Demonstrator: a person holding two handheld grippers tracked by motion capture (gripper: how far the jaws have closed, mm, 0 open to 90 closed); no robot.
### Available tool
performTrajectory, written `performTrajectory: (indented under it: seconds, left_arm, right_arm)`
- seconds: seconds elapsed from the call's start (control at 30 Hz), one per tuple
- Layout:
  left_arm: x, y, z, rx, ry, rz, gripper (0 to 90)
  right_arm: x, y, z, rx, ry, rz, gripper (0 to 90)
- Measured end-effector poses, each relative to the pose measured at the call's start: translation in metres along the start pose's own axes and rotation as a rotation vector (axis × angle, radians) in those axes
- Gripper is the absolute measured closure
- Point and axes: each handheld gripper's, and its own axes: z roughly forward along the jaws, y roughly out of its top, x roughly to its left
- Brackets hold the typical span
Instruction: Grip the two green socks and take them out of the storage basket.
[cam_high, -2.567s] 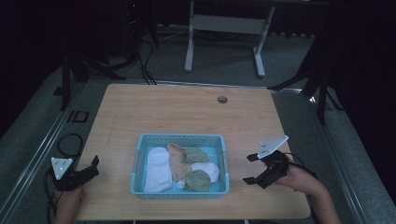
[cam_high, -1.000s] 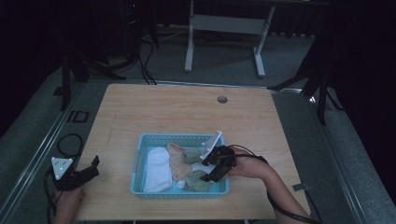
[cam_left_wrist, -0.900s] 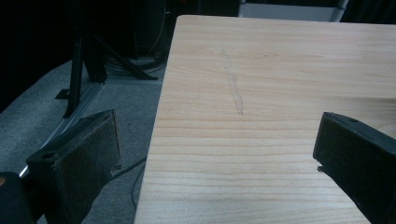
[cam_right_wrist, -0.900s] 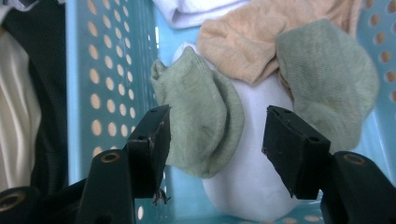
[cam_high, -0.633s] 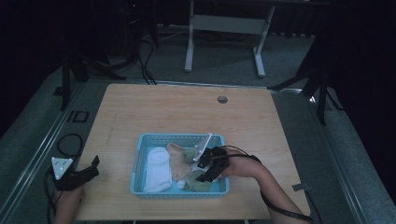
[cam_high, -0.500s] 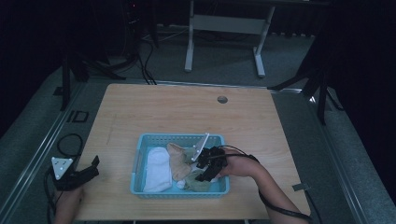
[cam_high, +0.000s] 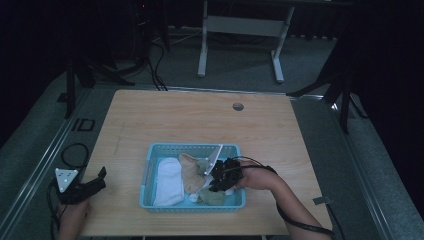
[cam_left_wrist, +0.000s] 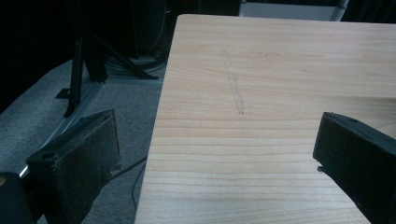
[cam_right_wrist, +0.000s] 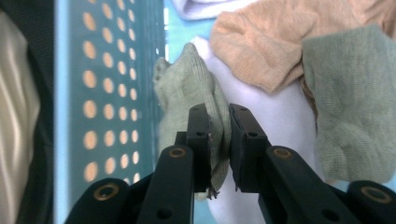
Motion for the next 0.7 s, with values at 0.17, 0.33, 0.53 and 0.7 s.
performTrajectory:
  seconds: [0.17,0.33,0.53,0.7]
  left_arm:
    - [0.0,0.0,0.0,0.0,0.001,0.001,0.4]
    - [0.0,0.0,0.0,0.001,0.001,0.0,0.4]
    - [0.0,0.0,0.0,-0.001,0.002,0.001,0.4]
    - [0.0,0.0,0.0,-0.007,-0.001,0.001,0.4]
  right_arm:
    - [0.002,0.001,-0.01,-0.025,-0.002,-0.008,80.2]
    - [0.005,0.002,-0.02,-0.041,-0.007,-0.014,80.4]
    - [0.007,0.005,-0.035,-0.066,-0.02,-0.019,80.9]
    - [0.01,0.007,-0.049,-0.091,-0.041,-0.023,80.9]
